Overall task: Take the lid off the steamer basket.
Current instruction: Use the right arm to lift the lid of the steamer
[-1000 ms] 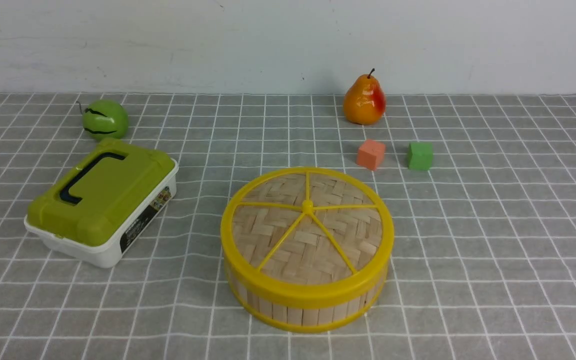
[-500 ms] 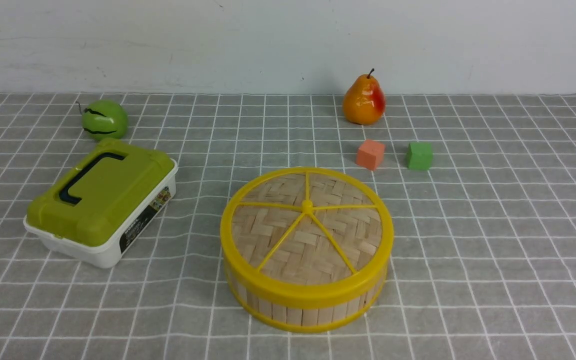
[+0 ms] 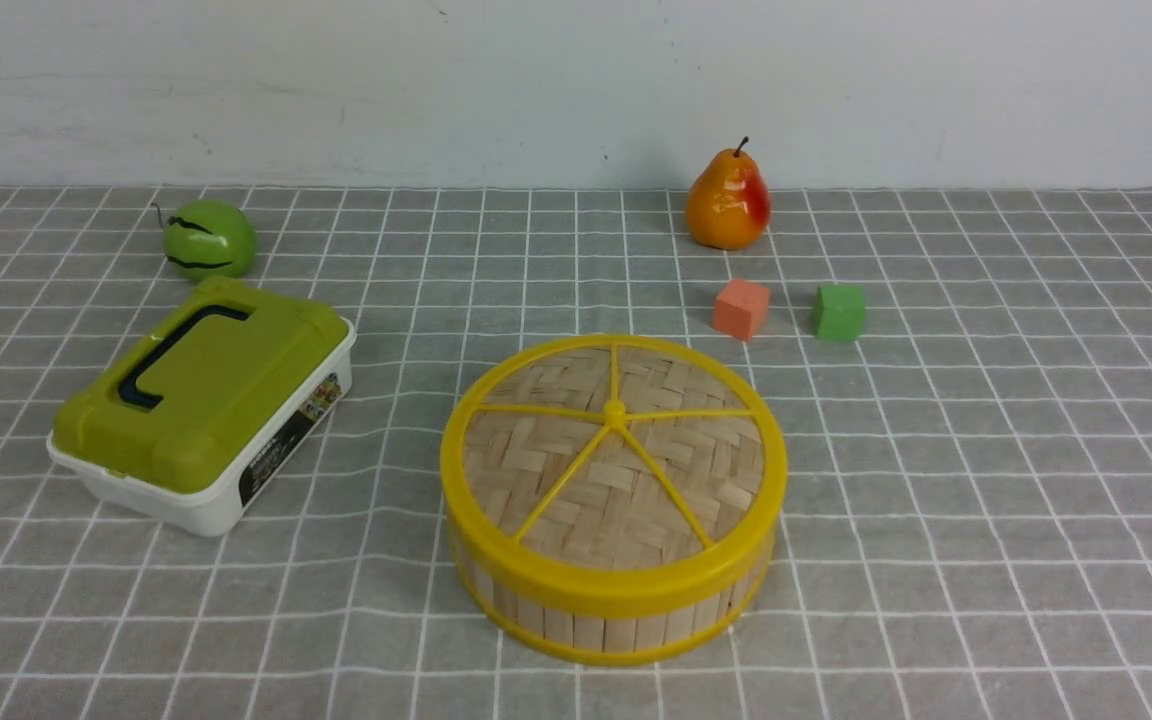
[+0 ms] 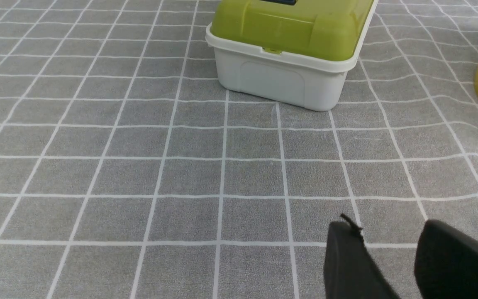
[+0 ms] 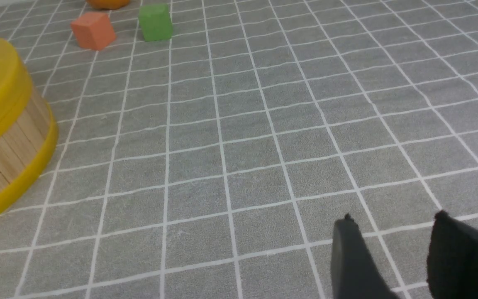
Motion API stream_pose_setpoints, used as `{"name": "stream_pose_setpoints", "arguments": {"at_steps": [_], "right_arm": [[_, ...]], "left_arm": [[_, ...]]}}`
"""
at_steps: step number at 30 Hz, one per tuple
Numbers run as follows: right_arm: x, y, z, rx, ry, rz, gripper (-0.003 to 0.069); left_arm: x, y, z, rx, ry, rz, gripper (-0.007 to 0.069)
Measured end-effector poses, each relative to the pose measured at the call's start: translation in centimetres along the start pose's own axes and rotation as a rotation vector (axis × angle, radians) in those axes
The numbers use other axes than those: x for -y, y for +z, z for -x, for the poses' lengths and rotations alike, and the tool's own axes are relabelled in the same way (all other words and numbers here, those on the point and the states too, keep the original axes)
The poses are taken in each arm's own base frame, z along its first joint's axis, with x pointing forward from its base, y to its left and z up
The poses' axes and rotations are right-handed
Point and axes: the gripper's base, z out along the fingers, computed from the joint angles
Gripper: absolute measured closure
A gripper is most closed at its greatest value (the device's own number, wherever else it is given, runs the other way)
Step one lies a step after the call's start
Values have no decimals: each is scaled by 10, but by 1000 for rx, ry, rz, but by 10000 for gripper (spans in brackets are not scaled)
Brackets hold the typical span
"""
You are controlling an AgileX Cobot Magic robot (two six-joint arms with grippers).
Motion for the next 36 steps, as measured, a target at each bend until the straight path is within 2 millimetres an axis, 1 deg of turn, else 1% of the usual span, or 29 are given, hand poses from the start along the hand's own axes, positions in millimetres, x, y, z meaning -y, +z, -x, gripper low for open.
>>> {"name": "stream_pose_setpoints", "arguments": {"at_steps": [20,23,25,26,28,29,30,31,32,33,36], "right_arm": [[0,0,0,0,0,0,417],[-2,0,0,-2,41,17,417],[-4,0,0,-8,132,49,417],[-7,0,-1,-15,210,73,417],[-12,-1,-1,-38,429,133,417],[-14,-1,-1,-43,474,147,417],[-19,-1,-1,-75,696,201,417],[-21,-2,-1,-91,796,225,417],[-22,-2,-1,-99,839,237,417],[-26,-3,0,-120,975,277,417],[-27,-3,1,-121,1002,293,417]], "left_arm": [[0,0,0,0,0,0,386],[0,0,0,0,0,0,386],[0,0,0,0,0,0,386],[0,0,0,0,0,0,386],[0,0,0,0,0,0,386],[0,0,0,0,0,0,386],[0,0,0,0,0,0,386],[0,0,0,0,0,0,386],[0,0,0,0,0,0,386],[0,0,0,0,0,0,386],[0,0,0,0,0,0,386]]}}
